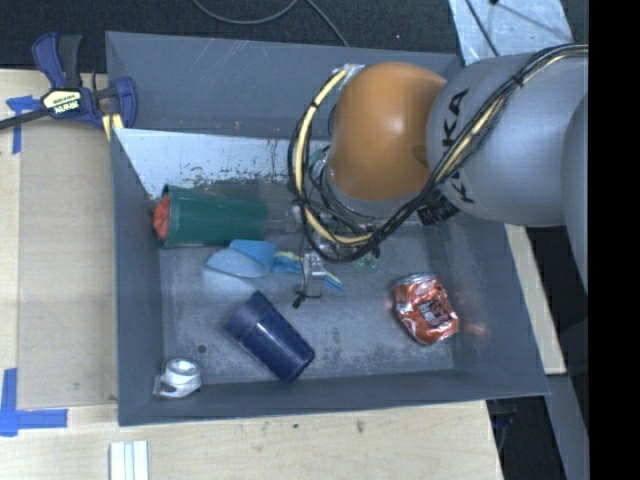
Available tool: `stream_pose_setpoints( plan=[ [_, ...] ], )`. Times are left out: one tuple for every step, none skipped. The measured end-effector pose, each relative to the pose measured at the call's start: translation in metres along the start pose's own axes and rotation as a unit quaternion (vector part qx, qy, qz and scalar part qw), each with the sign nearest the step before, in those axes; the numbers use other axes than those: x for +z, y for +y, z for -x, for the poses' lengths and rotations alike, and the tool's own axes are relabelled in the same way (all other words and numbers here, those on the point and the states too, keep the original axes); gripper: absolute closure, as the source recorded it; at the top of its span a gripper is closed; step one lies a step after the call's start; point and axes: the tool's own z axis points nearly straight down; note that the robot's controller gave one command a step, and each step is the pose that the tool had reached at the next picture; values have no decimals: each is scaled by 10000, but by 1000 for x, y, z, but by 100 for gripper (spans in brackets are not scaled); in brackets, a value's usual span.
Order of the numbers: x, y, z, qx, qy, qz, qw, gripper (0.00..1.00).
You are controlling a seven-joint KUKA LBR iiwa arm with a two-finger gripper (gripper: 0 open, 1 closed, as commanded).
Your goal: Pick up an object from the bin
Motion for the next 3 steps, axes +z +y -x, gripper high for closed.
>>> stream_pose_setpoints(
  plan=[
    [-5, 0, 1, 9, -38, 4, 10000, 0],
    [3, 1, 8, -251, -51, 2, 9997, 0],
    [39, 9, 12, -1354, -54, -4, 9908, 0]
  ],
)
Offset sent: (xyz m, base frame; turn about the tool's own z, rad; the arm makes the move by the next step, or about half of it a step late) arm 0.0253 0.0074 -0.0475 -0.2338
